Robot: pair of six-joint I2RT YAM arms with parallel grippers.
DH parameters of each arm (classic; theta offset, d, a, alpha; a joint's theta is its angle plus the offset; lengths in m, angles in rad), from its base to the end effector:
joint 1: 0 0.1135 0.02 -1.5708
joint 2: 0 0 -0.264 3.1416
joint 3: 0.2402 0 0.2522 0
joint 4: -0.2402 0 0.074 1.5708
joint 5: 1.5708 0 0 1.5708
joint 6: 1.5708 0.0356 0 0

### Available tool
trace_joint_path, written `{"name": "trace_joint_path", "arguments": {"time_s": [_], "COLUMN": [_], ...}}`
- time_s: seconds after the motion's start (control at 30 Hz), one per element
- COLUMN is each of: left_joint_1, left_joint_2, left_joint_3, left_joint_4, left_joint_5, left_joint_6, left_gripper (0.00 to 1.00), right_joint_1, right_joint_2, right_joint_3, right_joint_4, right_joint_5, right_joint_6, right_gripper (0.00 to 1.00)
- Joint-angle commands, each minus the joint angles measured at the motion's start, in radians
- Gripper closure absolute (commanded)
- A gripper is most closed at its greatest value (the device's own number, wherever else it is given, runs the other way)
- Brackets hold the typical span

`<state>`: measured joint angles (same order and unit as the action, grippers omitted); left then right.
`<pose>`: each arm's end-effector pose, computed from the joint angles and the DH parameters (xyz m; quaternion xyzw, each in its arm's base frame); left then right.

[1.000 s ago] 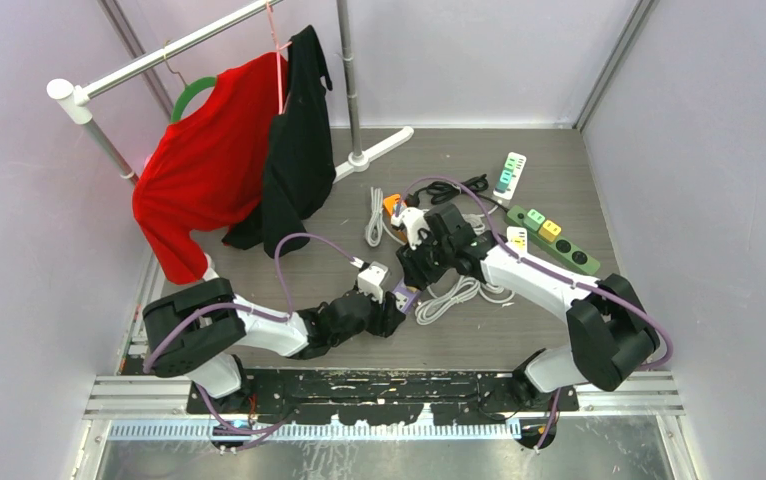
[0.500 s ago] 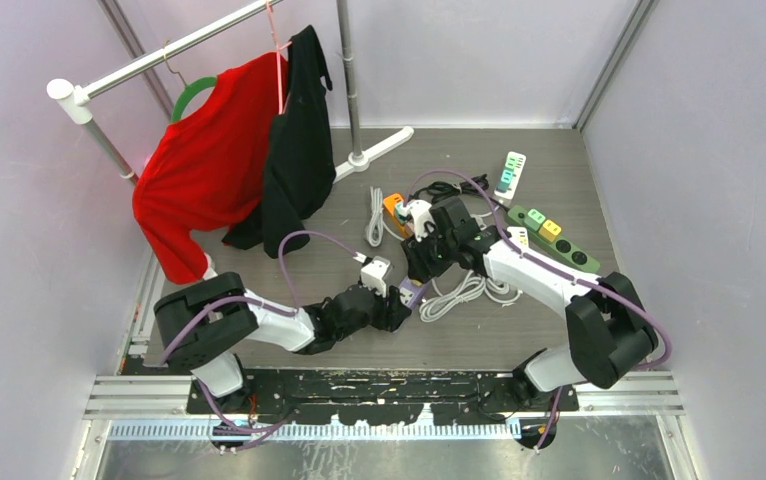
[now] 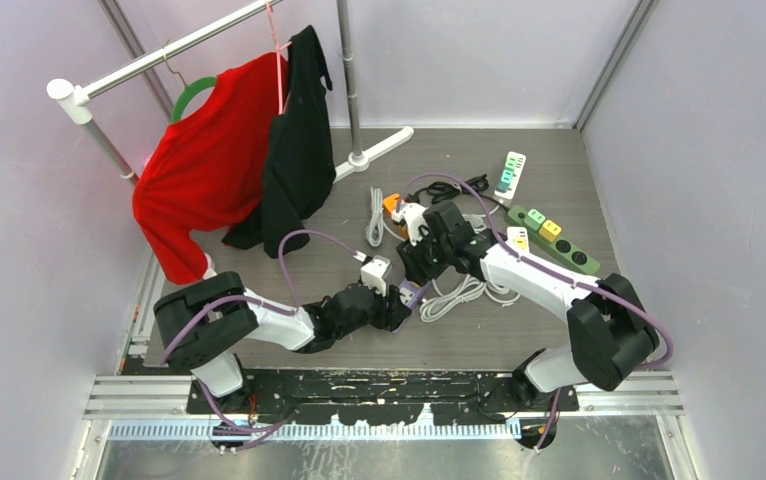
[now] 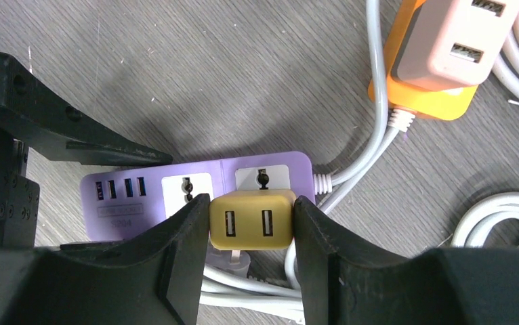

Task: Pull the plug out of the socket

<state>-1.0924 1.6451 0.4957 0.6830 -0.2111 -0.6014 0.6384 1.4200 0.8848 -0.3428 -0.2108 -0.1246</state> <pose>0.1409 -0.2555 0.1289 0.1522 0.8347 -0.3314 0.4127 0.2294 0.1795 0.2175 -0.3814 0.8548 0.1815 0.3014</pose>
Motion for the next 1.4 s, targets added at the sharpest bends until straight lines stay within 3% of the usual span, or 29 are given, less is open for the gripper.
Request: {"name": "trace_joint_path", "arguments": {"time_s": [0.0, 0.13, 0.33, 0.53, 0.73, 0.77, 0.93, 1.0, 1.13, 1.37], "left_joint_1": [0.004, 0.005, 0.005, 0.004, 0.005, 0.005, 0.005, 0.005, 0.005, 0.004], "left_joint_2": [0.083, 0.076, 0.068, 0.065, 0.032, 0.015, -0.074, -0.12, -0.218, -0.455], "left_joint_3": [-0.007, -0.006, -0.005, 0.006, 0.008, 0.005, 0.009, 0.021, 0.046, 0.034], "left_joint_4": [-0.199, -0.207, -0.214, -0.221, -0.241, -0.241, -0.273, -0.304, -0.385, -0.453], "left_joint_5": [0.046, 0.041, 0.044, 0.047, 0.048, 0.047, 0.043, 0.042, 0.051, 0.081], "left_joint_6": [-0.031, -0.029, -0.027, -0.028, -0.022, -0.02, -0.006, 0.007, 0.034, 0.07], "left_gripper": [1.0, 1.0, 1.0, 1.0, 0.99, 0.96, 0.48, 0.37, 0.29, 0.25], "right_joint_1": [0.002, -0.066, -0.076, -0.006, -0.05, -0.074, -0.213, -0.258, -0.317, -0.368], "right_joint_2": [-0.033, -0.085, -0.114, -0.078, -0.082, -0.093, -0.124, -0.124, -0.101, -0.055], "right_joint_3": [0.055, 0.035, 0.017, 0.018, 0.061, 0.062, 0.077, 0.079, 0.092, 0.103], "right_joint_4": [0.004, -0.01, -0.054, -0.018, -0.042, -0.045, -0.091, -0.102, -0.127, -0.132], "right_joint_5": [-0.158, -0.193, -0.37, -0.315, -0.292, -0.308, -0.476, -0.537, -0.639, -0.773], "right_joint_6": [0.124, 0.11, 0.048, 0.085, 0.101, 0.106, 0.115, 0.115, 0.123, 0.179], "right_gripper": [0.99, 0.99, 0.99, 0.99, 0.99, 0.99, 0.99, 0.99, 0.99, 0.99]}}
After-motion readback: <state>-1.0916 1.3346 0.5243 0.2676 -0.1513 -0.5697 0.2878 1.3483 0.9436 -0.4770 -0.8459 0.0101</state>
